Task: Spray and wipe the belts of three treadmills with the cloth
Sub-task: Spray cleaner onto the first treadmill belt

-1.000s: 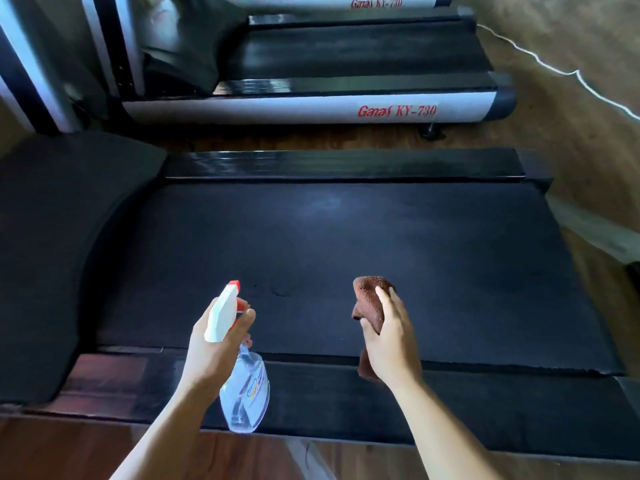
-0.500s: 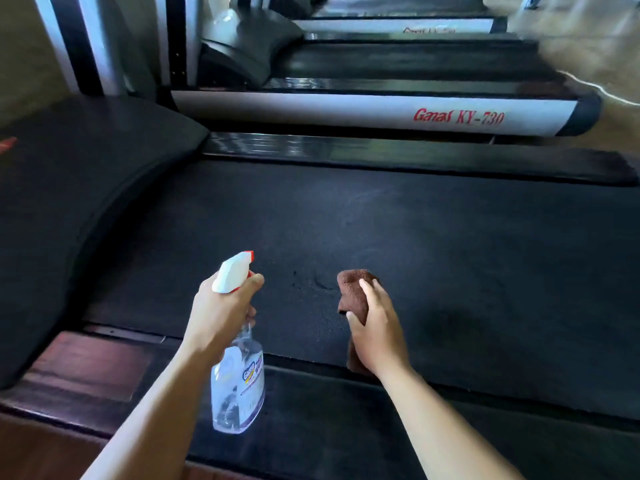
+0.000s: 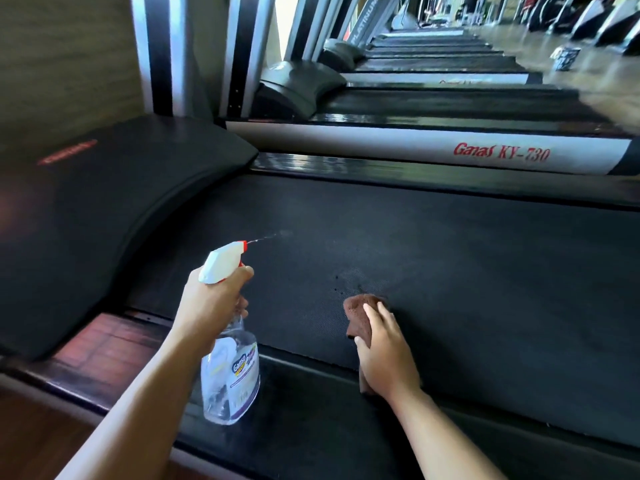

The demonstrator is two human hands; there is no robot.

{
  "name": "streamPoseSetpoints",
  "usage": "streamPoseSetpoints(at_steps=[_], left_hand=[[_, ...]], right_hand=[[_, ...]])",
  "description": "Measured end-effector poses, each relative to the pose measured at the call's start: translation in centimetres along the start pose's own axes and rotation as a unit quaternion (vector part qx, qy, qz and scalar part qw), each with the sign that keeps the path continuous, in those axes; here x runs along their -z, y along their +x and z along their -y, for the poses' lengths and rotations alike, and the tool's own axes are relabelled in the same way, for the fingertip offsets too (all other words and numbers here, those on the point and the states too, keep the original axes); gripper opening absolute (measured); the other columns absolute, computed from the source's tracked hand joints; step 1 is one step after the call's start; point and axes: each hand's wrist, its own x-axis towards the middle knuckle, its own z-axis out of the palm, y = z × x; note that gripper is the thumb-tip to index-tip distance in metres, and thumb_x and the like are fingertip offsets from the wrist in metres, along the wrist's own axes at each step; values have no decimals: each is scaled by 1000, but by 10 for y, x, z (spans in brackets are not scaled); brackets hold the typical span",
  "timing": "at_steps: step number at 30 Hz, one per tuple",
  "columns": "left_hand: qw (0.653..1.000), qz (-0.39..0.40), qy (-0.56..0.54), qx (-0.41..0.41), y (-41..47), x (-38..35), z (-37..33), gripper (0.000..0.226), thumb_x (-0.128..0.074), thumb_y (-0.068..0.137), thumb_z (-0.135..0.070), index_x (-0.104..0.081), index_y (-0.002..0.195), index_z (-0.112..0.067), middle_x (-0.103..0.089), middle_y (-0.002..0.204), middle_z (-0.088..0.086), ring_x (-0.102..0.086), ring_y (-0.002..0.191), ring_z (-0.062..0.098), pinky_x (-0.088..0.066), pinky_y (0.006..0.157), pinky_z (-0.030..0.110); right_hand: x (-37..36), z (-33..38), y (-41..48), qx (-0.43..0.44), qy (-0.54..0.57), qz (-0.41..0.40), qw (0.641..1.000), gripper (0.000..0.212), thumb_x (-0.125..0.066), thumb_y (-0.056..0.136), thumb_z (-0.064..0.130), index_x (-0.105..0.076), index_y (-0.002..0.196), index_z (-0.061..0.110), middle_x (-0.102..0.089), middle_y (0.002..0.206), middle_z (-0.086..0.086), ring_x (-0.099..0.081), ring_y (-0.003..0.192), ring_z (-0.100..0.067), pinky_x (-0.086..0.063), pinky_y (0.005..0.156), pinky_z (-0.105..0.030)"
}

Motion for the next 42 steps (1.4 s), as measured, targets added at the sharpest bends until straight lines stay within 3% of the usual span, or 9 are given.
streamPoseSetpoints(at_steps=[7, 12, 16, 20, 27, 32, 37, 42], left_hand=[[998, -38, -44, 1, 2, 21, 13, 12, -69, 87, -20, -63, 77, -17, -60, 69, 4, -49, 44, 17, -48, 59, 40], [1000, -18, 1, 12, 3, 25, 12, 9, -69, 85, -19, -63, 87, -13, -51, 64, 9, -48, 43, 18, -48, 54, 35], [1000, 22, 21, 9, -7, 22, 10, 20, -70, 79, -22, -60, 86, -6, -55, 71, 14, -46, 46, 22, -45, 58, 40], [998, 69, 4, -1, -17, 10, -2, 13, -69, 70, -28, -61, 73, -18, -54, 75, 15, -46, 47, 23, -43, 55, 38], [988, 139, -17, -68, -27, -40, -23, 9, -68, 83, -13, -60, 82, -10, -53, 79, 15, -48, 47, 24, -44, 58, 42], [981, 186, -29, -40, -47, -85, -29, 19, -67, 73, -23, -59, 85, -10, -51, 77, 14, -46, 48, 23, -44, 58, 38], [970, 242, -15, -31, -56, -111, -25, 15, -69, 84, -12, -61, 91, -3, -51, 74, 12, -45, 54, 24, -43, 56, 37], [946, 323, 1, -21, -71, -134, -29, 7, -68, 71, -21, -67, 78, -21, -51, 73, 12, -42, 51, 22, -39, 50, 28]], right_hand=[[-5, -3, 0, 12, -11, -26, 1000, 64, -60, 96, 22, -32, 153, 21, -20, 163, -2, -20, 150, -20, -19, 121, -30], [-4, -2, -1, 15, -5, -31, 999, 63, -60, 95, 19, -34, 152, 18, -23, 162, -3, -23, 149, -19, -21, 121, -30], [3, 1, -3, 15, 22, -42, 999, 61, -60, 94, 12, -37, 150, 14, -28, 160, -7, -26, 147, -21, -23, 120, -31], [23, -4, -5, 7, 26, -69, 997, 61, -60, 93, 11, -38, 150, 14, -29, 159, -6, -28, 147, -21, -24, 120, -32], [69, -48, -19, -38, -36, -105, 993, 62, -58, 95, 13, -34, 152, 15, -23, 162, -6, -23, 149, -24, -20, 120, -32], [88, -80, -35, -78, -65, -124, 987, 61, -57, 97, 16, -32, 153, 15, -21, 163, -7, -20, 149, -24, -20, 120, -31], [105, -99, -43, -103, -47, -135, 984, 61, -56, 97, 17, -32, 153, 15, -23, 162, -5, -21, 149, -24, -22, 121, -34], [130, -116, -50, -121, -42, -158, 979, 60, -57, 97, 16, -33, 152, 15, -24, 162, -4, -22, 149, -23, -24, 120, -35]])
